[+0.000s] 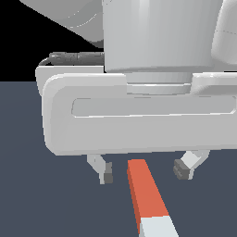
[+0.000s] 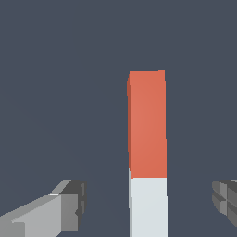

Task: Insert the peg into the horizontal hole in a box.

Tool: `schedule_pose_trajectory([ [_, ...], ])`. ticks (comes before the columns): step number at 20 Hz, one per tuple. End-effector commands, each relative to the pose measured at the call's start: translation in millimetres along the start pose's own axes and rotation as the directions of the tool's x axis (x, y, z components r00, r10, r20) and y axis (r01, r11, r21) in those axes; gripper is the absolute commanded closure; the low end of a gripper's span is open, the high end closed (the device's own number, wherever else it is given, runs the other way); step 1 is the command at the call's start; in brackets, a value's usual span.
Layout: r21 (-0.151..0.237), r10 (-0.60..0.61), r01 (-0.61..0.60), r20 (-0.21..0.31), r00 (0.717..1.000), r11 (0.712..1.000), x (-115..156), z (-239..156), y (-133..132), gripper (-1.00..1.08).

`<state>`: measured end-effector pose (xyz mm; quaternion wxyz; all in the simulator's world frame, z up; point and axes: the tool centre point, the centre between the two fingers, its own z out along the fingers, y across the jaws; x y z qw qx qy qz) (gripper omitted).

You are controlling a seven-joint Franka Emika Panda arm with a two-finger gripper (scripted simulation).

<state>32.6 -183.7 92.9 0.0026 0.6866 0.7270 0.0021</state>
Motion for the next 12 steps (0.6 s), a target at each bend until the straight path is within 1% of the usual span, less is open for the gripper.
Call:
schedule_pose_trajectory([
  [1,0.001,-0.007,0.007,-0.001,1.0,1.0,-20.0,7.7,3.3,-0.92],
  [6,0.004,-0.013,0.013,-0.001,1.0,1.0,-46.0,17.6,8.0,-0.92],
  [12,0.006,-0.016,0.016,-0.001,1.0,1.0,-60.2,22.9,11.0,-0.92],
])
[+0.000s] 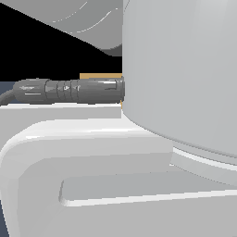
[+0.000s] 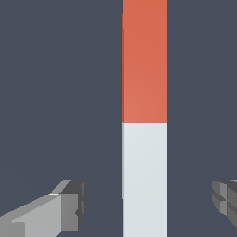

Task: Insert the peg into the horizontal hole in a box.

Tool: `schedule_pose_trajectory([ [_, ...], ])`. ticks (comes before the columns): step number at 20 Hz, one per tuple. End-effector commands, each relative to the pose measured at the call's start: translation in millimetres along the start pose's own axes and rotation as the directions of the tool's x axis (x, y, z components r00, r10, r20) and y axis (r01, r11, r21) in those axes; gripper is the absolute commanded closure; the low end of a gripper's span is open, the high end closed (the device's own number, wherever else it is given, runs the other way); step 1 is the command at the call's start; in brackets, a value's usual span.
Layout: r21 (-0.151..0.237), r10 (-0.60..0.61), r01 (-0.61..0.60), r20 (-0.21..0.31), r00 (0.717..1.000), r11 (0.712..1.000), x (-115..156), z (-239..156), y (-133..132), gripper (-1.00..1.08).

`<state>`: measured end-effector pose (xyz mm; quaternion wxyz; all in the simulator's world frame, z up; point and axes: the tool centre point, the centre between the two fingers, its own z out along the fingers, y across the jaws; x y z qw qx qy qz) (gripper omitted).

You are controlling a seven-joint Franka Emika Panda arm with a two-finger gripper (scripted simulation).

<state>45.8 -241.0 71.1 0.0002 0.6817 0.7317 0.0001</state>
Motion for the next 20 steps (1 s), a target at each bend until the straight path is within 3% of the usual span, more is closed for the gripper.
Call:
schedule_pose_trajectory([
  [1,0.0,-0.002,0.002,0.0,1.0,1.0,-3.3,1.2,1.3,-0.92],
  [8,0.0,-0.001,0.001,0.0,1.0,1.0,-3.9,7.1,0.9,-0.92],
  [20,0.0,-0.003,0.003,0.0,1.0,1.0,-7.6,52.5,2.4,-0.92],
])
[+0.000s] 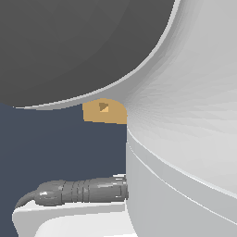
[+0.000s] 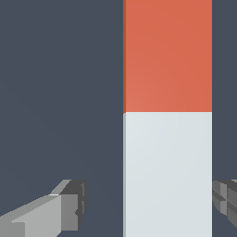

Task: Insert the peg into the horizontal hole in a box.

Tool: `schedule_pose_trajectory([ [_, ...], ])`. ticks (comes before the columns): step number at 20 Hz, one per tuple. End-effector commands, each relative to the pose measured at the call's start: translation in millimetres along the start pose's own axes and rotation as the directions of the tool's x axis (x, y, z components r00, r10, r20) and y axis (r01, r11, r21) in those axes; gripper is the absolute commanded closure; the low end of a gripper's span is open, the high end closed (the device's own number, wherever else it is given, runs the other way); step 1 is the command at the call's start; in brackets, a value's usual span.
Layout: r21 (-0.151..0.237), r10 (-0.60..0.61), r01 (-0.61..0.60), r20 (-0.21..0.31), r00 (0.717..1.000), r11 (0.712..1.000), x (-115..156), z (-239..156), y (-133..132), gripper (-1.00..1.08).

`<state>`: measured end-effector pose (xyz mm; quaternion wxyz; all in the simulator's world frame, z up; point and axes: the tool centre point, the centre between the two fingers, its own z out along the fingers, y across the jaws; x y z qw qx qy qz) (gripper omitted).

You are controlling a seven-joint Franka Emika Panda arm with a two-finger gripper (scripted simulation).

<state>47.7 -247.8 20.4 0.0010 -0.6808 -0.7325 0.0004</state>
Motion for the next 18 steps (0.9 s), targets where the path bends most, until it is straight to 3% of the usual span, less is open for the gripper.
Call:
schedule_pose_trajectory([
  [1,-0.002,0.0,0.0,0.001,1.0,1.0,-0.8,2.1,1.4,-0.92],
  [2,-0.002,-0.001,0.001,0.001,1.0,1.0,-0.5,2.1,1.7,-0.92],
  [3,-0.002,-0.001,0.001,0.001,1.0,1.0,-0.5,2.1,1.7,1.08],
  [18,-0.001,0.002,-0.002,0.001,1.0,1.0,2.5,1.7,-0.2,1.08],
])
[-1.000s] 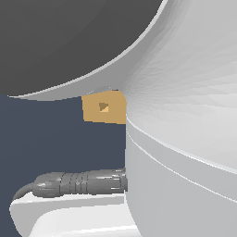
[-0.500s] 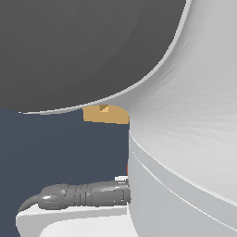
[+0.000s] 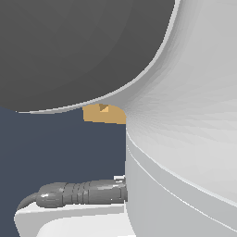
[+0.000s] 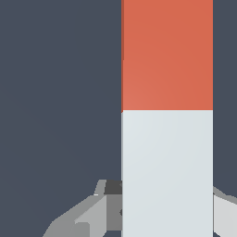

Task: Insert the peg into the horizontal hole in a box.

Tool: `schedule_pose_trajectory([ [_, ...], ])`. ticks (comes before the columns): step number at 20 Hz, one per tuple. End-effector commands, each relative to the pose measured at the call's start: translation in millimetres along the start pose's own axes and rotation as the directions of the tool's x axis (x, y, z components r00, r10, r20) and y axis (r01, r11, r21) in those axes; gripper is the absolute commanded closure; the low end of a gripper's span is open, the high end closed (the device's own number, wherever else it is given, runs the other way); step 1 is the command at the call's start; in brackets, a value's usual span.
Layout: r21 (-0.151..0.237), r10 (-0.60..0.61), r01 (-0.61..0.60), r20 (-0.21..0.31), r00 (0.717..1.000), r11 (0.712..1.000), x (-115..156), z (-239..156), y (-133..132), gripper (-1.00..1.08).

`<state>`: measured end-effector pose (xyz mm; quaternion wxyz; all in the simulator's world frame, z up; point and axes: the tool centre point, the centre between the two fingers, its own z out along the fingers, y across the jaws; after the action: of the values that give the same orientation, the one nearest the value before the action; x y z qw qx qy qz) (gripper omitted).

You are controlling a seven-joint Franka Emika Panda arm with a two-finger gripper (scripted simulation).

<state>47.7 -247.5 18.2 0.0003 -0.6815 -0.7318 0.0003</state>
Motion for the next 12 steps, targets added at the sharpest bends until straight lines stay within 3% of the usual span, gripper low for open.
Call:
schedule_pose_trajectory([
  [1,0.0,0.001,-0.001,0.0,1.0,1.0,3.4,-0.6,-1.0,1.08],
  [12,0.0,0.032,-0.032,0.0,1.0,1.0,35.7,-6.5,-20.4,1.08],
])
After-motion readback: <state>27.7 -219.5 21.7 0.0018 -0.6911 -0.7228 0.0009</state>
